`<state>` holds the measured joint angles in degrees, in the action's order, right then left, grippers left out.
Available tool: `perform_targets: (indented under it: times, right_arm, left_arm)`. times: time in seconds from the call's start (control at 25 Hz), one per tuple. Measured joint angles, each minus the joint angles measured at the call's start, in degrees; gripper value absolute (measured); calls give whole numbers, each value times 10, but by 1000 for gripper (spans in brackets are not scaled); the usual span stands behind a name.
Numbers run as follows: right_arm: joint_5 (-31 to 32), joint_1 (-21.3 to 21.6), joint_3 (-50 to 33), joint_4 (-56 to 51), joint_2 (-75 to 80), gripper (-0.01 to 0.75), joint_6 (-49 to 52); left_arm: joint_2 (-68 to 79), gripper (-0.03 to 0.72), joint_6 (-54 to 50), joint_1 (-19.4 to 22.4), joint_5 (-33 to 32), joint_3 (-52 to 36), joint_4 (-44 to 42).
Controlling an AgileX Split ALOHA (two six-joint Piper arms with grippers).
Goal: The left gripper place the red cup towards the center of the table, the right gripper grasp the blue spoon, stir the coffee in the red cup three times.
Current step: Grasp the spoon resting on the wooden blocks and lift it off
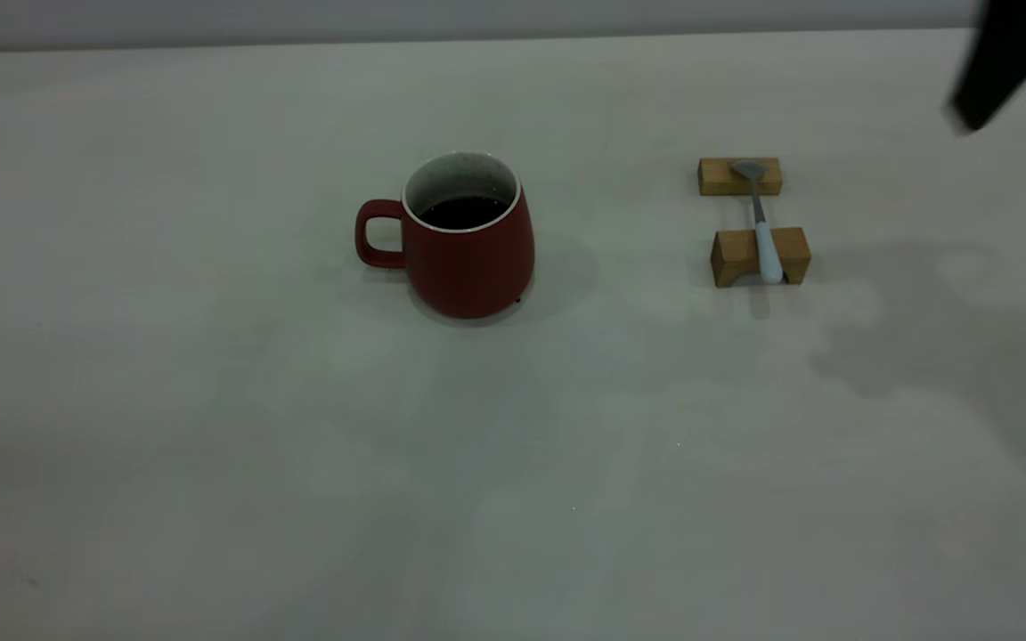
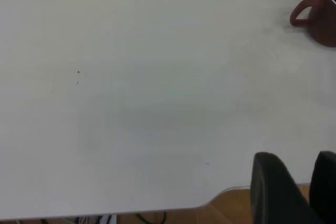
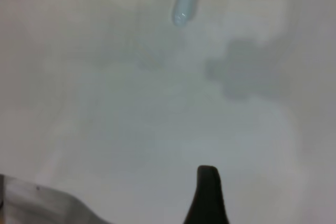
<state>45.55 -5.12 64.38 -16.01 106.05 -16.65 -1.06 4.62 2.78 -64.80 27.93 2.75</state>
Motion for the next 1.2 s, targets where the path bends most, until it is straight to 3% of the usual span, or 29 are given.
perform_targets:
  times: [0.2,0.4,0.64,1.2]
  right_arm:
    - [15,-39,108,1,138,684,-3]
    - [16,-62,158,1,208,684,-4]
    - [-44,-99,162,7,253,677,14]
    - [-118,-98,163,54,300,657,67]
  left_arm:
    - [0,243,0,0,0,0,0]
    - [0,243,0,0,0,0,0]
    - [0,243,0,0,0,0,0]
    - [0,243,0,0,0,0,0]
